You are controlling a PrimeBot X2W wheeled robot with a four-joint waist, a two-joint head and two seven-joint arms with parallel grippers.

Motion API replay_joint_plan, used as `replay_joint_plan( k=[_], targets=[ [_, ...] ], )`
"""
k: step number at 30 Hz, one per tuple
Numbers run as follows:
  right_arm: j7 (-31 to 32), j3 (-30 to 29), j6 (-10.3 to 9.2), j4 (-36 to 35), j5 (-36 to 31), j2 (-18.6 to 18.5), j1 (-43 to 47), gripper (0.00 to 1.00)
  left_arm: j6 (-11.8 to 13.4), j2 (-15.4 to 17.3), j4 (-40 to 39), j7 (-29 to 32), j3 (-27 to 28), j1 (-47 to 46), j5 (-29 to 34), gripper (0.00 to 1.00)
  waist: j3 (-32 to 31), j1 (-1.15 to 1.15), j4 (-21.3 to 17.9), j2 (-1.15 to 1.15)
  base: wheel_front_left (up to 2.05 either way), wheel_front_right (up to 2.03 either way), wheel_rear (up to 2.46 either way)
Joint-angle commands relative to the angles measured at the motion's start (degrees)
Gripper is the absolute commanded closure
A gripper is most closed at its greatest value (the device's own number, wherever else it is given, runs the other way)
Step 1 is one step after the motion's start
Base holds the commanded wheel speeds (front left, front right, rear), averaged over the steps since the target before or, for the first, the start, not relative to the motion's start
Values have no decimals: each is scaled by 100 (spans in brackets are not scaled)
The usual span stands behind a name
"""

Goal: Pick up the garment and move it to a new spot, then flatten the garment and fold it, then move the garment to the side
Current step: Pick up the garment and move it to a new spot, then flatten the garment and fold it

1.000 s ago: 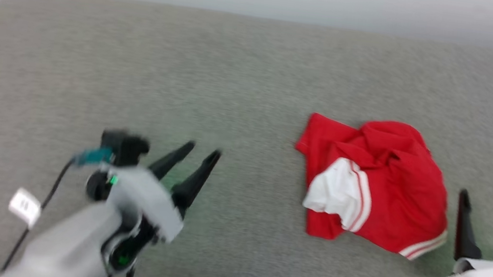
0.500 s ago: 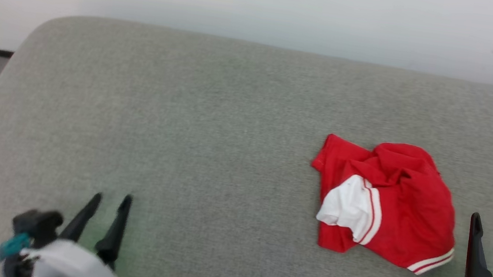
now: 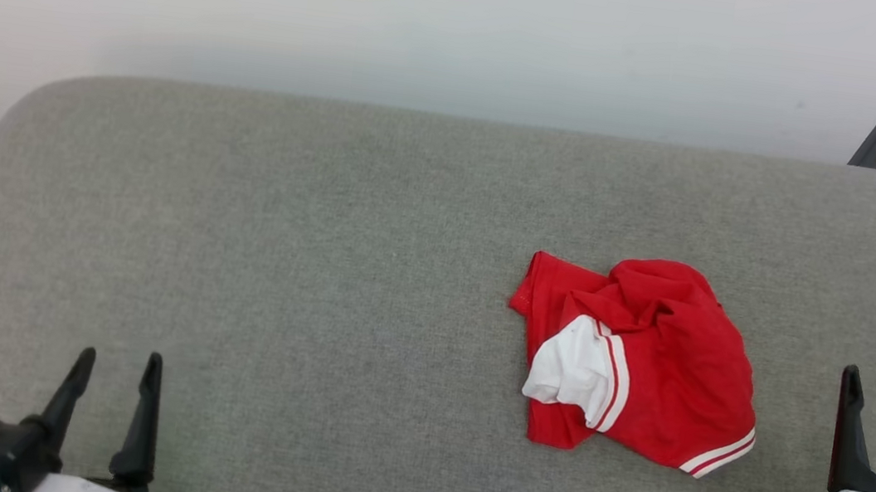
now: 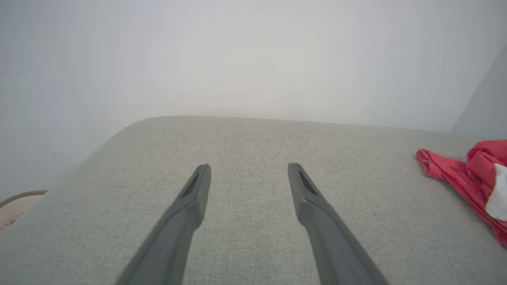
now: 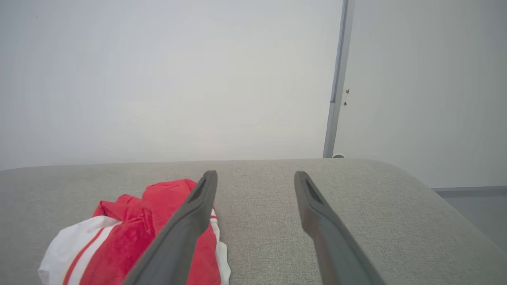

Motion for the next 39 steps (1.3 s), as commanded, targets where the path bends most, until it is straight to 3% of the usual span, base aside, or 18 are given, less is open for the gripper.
replay_joint_plan(
  k=[1,21,24,29,32,36,39],
  targets=[
    [-3,3,-8,-54,25,21,31,0,12,-38,-59,-2,31,93,72,0,-57,0,-34,0,0,0,0],
    [-3,111,-8,-87,17,94,96,0,8,-65,-181,-2,-97,306,169,0,-118,0,-108,0,0,0,0],
    [-3,113,-8,-87,21,118,78,0,8,4,-78,-2,-313,175,94,0,-93,0,-98,0,0,0,0],
    [-3,194,-8,-111,39,170,-67,0,8,450,9,-2,-1212,-530,-357,0,134,0,-138,0,0,0,0],
    [-3,246,-8,-144,79,194,-219,0,9,1025,86,214,-2090,-1275,-891,0,348,0,-210,0,0,0,0],
    [-3,271,-8,-162,118,234,-429,0,10,1617,28,1241,-3296,-2440,-1801,0,649,0,-310,0,0,0,0],
    [-3,251,-8,-152,135,279,-526,0,10,1802,73,2495,-4072,-3220,-2755,0,798,0,-349,0,0,0,0]
  ],
)
